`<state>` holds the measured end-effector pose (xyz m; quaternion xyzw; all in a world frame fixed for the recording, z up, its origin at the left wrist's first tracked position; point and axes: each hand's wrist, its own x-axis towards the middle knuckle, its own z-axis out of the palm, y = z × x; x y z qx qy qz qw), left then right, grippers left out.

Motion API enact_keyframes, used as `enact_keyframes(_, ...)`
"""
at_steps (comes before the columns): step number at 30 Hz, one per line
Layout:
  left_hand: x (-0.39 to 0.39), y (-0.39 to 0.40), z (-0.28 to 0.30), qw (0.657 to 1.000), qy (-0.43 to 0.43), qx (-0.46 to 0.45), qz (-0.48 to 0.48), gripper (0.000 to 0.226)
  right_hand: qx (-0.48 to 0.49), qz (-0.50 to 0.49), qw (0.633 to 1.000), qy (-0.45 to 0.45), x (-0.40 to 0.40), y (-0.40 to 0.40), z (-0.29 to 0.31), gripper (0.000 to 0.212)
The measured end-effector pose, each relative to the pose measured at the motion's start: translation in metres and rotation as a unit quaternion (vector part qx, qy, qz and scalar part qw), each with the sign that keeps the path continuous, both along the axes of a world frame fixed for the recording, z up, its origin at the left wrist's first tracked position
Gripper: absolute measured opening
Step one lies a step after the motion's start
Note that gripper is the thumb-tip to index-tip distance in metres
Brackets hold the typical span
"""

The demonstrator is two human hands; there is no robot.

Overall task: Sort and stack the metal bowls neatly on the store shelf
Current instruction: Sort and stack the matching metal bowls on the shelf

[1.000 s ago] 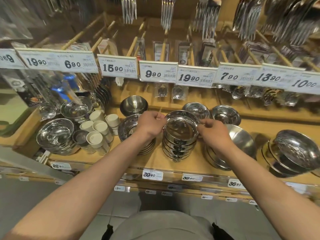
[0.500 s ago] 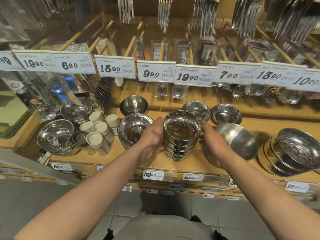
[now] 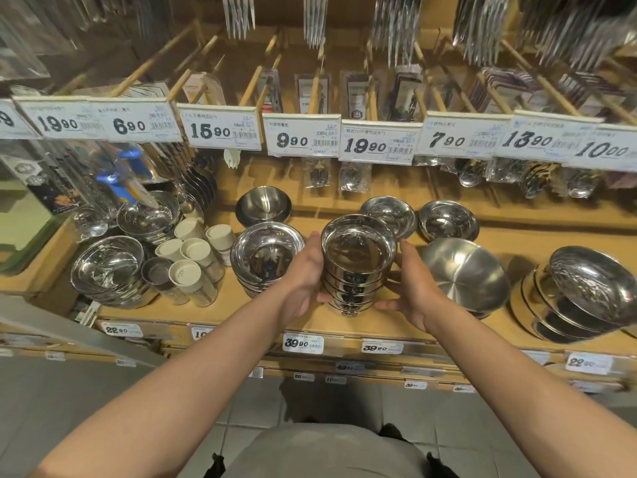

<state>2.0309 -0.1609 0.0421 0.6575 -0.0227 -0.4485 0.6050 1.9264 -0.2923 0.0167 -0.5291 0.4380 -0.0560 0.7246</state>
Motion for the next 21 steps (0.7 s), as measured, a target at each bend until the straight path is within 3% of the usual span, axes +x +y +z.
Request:
enact_keyframes(5,-0.004,-0.004,0.002,1.000,0.011,0.003,-0.009,0.066,0.003,0.003,1.000,-0.013,0.000,0.005,-0.002,0.049)
enact_keyframes(18,0.011,0.010,0.012,0.999,0.025,0.025,-0.019,0.054,-0.004,-0.008,1.000,0.013,-0.007,-0.008,0.001,0.045)
enact_keyframes(21,0.044,0.040,0.019,0.995,-0.052,0.080,0.031,0.035,-0.049,-0.065,0.996,0.019,-0.025,-0.021,0.012,0.035)
